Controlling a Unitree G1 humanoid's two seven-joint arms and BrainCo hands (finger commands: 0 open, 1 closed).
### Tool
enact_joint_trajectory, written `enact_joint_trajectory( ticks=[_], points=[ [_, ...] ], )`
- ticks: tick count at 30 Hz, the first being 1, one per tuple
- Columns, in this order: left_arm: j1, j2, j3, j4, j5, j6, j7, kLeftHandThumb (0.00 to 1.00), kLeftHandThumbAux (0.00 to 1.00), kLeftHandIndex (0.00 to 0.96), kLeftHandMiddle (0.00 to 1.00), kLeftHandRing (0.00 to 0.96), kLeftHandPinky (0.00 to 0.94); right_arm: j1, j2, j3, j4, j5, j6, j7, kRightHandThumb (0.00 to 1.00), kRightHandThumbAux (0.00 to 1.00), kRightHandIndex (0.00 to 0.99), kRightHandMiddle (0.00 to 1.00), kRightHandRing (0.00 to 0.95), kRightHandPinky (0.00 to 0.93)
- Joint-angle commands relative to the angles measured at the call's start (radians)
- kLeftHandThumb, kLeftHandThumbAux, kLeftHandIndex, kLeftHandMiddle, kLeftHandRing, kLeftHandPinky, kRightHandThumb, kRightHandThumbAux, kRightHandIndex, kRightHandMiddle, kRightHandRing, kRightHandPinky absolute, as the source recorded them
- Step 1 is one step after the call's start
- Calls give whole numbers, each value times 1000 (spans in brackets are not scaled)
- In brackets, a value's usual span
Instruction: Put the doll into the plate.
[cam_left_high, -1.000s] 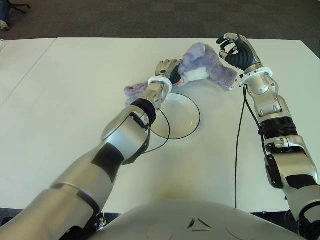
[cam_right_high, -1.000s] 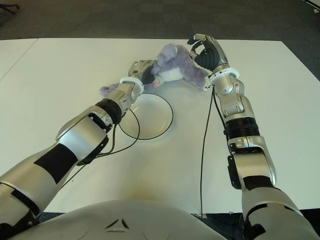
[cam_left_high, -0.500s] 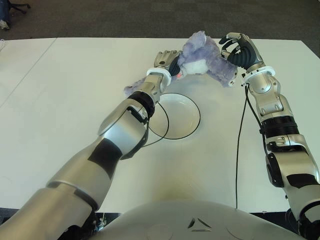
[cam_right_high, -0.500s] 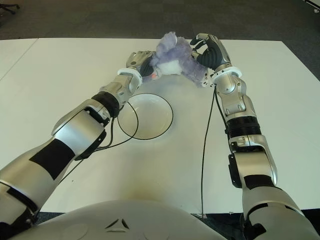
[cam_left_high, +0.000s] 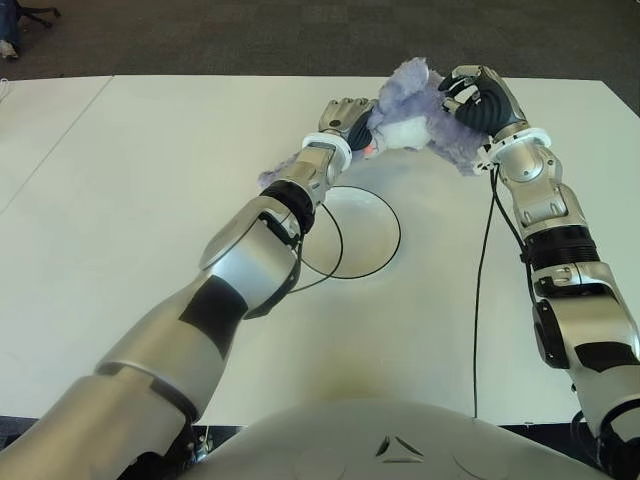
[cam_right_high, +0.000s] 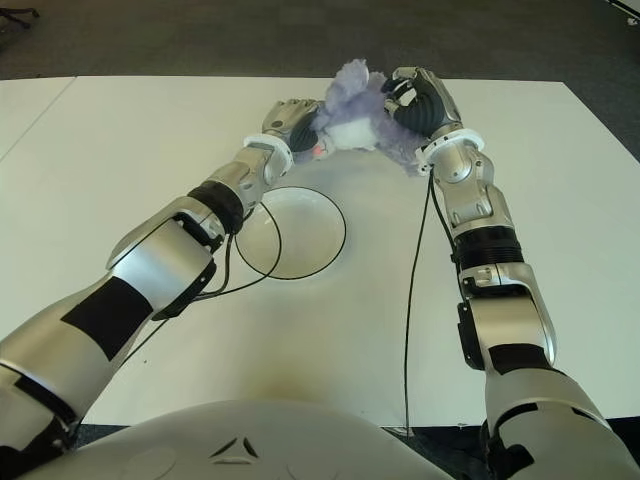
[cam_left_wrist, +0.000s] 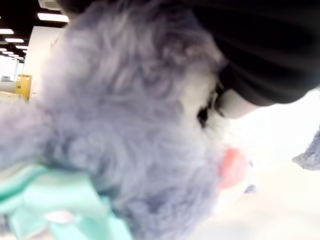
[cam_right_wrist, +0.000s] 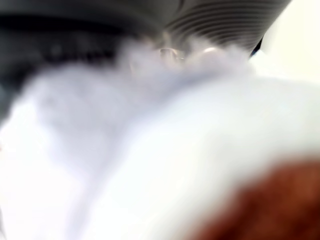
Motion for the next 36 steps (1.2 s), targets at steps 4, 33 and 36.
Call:
enact_joint_trajectory(
  ticks=[4, 33, 36],
  points=[
    [3, 6, -8, -5, 12, -29, -7, 853, 667, 399, 542, 819, 817, -31, -68, 91, -3, -84, 35, 146, 71, 368, 15, 0, 0, 0],
    [-9, -10, -8, -11, 17, 13, -38, 849, 668, 397, 543, 796, 814, 12, -19, 247, -62, -250, 263, 231, 178, 280, 0, 0, 0, 0],
    [-10, -10, -12, -11, 20, 17, -41, 849, 668, 397, 543, 793, 816, 8, -18, 249, -65, -251, 277, 240, 179, 285, 0, 0, 0, 0]
  ],
)
